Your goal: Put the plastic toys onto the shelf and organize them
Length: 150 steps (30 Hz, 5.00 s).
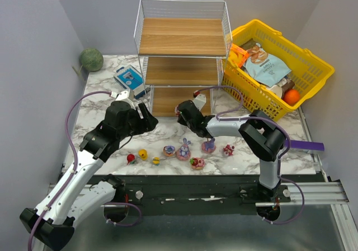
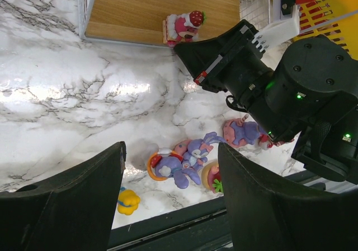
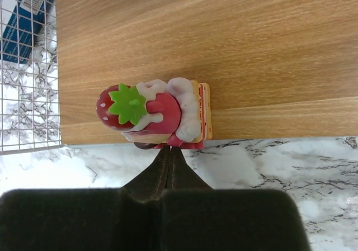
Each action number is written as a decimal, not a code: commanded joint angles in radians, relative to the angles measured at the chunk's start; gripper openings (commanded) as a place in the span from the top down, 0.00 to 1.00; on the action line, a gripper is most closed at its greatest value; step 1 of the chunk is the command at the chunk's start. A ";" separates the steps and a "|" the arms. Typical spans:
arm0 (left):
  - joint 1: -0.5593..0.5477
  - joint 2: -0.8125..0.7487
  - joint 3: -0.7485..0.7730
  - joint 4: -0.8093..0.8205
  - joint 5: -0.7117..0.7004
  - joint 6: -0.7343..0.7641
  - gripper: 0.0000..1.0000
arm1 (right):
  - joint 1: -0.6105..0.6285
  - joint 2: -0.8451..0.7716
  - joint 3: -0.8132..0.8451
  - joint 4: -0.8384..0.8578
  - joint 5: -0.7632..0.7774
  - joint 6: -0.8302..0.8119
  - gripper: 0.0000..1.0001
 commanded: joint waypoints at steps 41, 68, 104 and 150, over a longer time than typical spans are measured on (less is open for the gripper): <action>0.013 -0.021 -0.017 0.052 0.058 0.052 0.10 | -0.008 -0.711 -0.294 -0.280 -0.458 -0.394 0.54; 0.014 0.003 -0.040 0.091 0.066 0.113 0.01 | 0.322 -0.676 -0.423 -0.432 -0.338 -0.641 0.26; 0.016 -0.046 -0.100 0.143 0.057 0.107 0.01 | 0.326 -0.799 -0.368 -0.518 -0.226 -0.551 0.99; 0.016 -0.035 -0.086 0.115 0.084 0.089 0.01 | 0.075 -0.209 0.035 -0.617 -0.054 -0.390 0.13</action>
